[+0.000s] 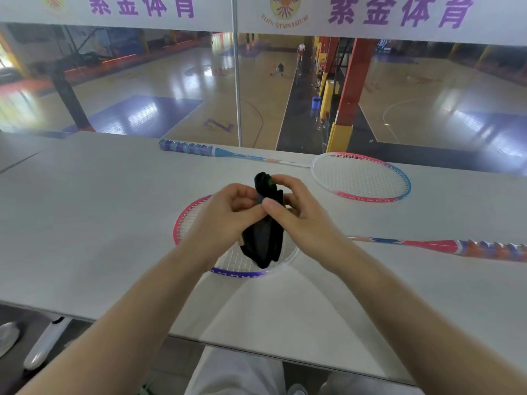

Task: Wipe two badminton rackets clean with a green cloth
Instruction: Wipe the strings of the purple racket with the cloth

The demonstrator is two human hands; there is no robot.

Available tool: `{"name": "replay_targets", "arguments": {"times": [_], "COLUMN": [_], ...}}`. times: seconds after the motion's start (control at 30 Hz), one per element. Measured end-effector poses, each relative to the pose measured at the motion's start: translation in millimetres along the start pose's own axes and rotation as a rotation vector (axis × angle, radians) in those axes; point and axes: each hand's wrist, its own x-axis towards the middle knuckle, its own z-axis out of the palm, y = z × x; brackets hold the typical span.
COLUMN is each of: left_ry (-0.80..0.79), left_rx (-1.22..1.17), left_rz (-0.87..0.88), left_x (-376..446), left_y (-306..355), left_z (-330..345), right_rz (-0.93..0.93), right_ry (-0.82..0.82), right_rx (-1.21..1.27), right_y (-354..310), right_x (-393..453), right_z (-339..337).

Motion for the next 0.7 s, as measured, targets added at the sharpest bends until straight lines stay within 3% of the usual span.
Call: {"name": "replay_targets", "arguments": {"times": [0.17, 0.3, 0.47, 0.7], "left_ry": [-0.073, -0.032, -0.176, -0.171], "left_rx": [0.099, 0.48, 0.958, 1.088], "left_rz": [0.021, 0.015, -0.137, -0.174], "left_x": [-2.1, -3.8, -14.3, -17.5], "left_y": [-1.8, -11.1, -35.6, -55.2], "left_z": [-19.7, -52.3, -91.7, -90.8], "right_rz": [-0.087, -0.055, 0.05, -0.006], "right_ry": [0.126, 0.142, 0.112, -0.054], "right_rx": [-0.069, -0.125, -0.402, -0.773], "right_y": [1.7, 1.0, 5.1, 17.3], "right_x": [14.2, 23.0, 33.2, 44.5], "right_z": [10.5, -11.2, -42.0, -42.5]}}
